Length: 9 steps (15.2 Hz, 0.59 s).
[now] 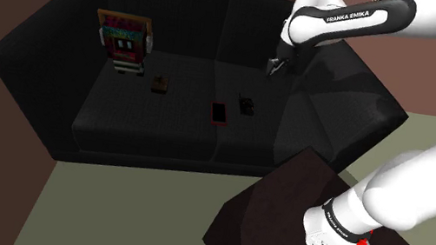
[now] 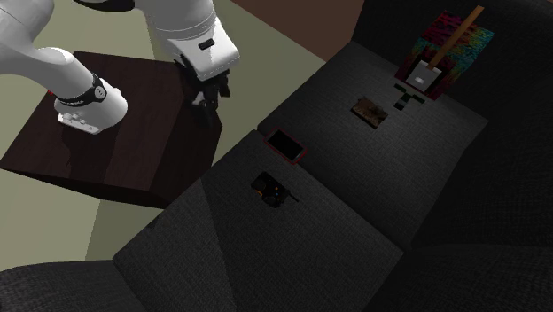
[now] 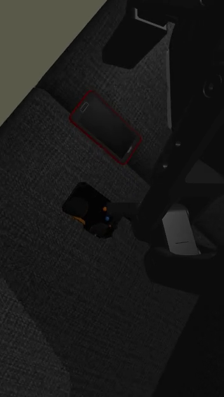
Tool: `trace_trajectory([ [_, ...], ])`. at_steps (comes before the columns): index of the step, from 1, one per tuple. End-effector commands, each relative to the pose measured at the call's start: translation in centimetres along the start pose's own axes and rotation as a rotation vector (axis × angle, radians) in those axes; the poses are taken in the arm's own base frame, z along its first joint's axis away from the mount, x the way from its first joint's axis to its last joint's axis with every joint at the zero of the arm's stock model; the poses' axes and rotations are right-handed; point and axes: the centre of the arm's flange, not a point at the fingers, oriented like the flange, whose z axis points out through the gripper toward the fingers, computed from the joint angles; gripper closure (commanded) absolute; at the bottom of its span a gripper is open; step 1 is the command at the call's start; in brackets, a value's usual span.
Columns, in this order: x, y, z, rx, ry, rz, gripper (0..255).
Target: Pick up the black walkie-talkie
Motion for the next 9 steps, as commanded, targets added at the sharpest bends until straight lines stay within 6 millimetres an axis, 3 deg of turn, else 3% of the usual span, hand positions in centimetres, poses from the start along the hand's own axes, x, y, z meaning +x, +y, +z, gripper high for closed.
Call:
trace_trajectory([
  [1,1.8,0.7,2.2,0.003,-0.005,0.005,0],
  [9,7.6,3.8,10.7,0.018,-0.026,0.026,0],
])
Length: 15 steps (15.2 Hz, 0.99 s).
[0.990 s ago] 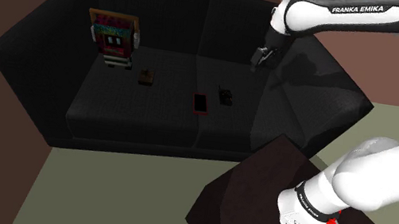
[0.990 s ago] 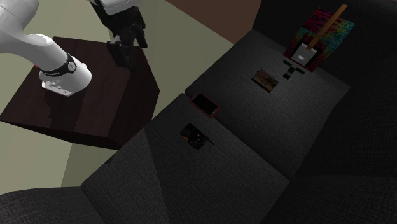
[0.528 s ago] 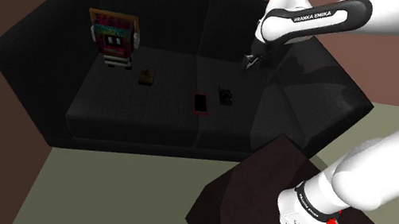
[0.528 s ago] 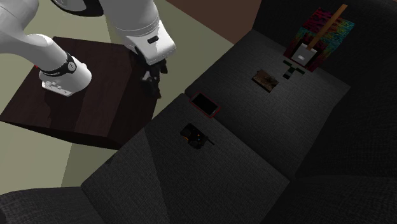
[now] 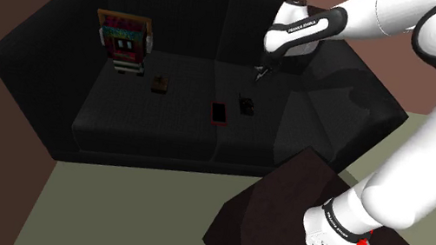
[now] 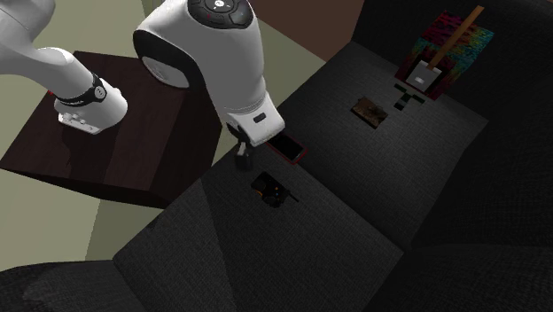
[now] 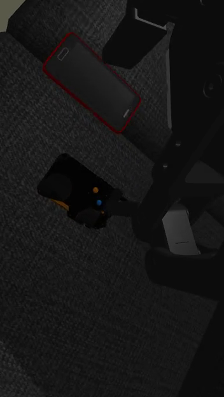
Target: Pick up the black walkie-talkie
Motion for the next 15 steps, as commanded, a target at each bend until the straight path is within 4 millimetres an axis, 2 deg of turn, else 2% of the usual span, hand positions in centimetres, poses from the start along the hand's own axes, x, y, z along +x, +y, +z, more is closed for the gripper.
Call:
trace_trajectory([
  [1,1.7,0.5,2.2,0.004,-0.005,0.005,0],
  [13,10.4,5.1,15.1,0.027,-0.036,0.037,0],
  [15,10.8,5.3,16.3,0.028,-0.038,0.038,0],
])
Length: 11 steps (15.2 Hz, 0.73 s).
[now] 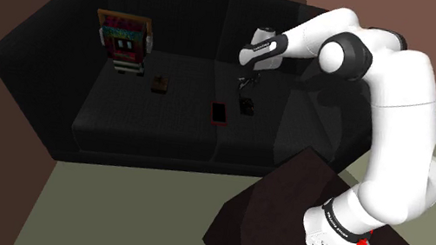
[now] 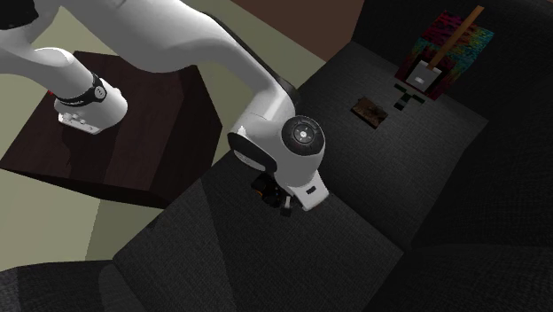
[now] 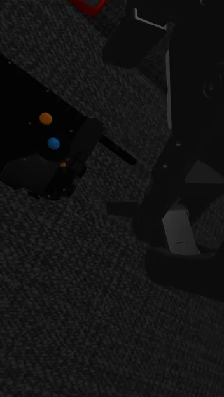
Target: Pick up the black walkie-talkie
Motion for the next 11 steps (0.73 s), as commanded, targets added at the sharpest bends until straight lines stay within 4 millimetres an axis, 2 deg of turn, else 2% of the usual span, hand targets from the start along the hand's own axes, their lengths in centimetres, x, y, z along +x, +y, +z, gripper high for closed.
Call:
trace_trajectory([
  [1,0.3,0.2,1.2,0.001,-0.001,0.001,0],
  [6,0.3,0.1,3.8,0.001,-0.001,0.001,0],
  [8,0.3,0.1,4.1,0.001,-0.001,0.001,0],
  [9,0.3,0.2,4.1,0.001,-0.001,0.001,255],
  [11,0.3,0.2,4.2,0.001,-0.001,0.001,255],
])
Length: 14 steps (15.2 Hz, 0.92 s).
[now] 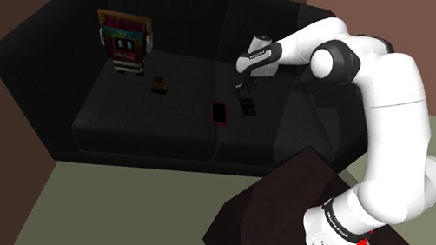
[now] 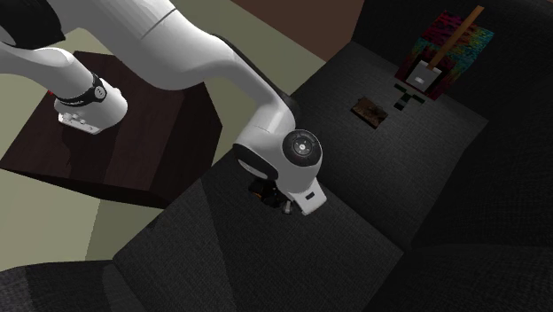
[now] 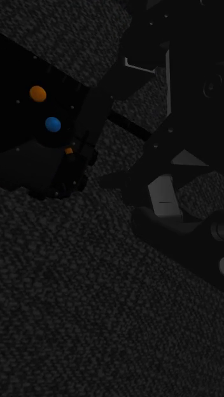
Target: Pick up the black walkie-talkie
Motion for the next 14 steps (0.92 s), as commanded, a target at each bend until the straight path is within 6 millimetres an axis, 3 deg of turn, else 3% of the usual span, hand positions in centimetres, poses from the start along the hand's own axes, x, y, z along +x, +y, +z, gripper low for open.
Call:
trace_trajectory([
  [1,-0.1,0.0,0.2,0.0,-0.004,0.001,255],
  [7,-0.1,0.0,0.2,0.0,-0.004,0.001,255],
  [14,-0.1,0.1,-3.5,0.0,-0.004,0.001,255],
])
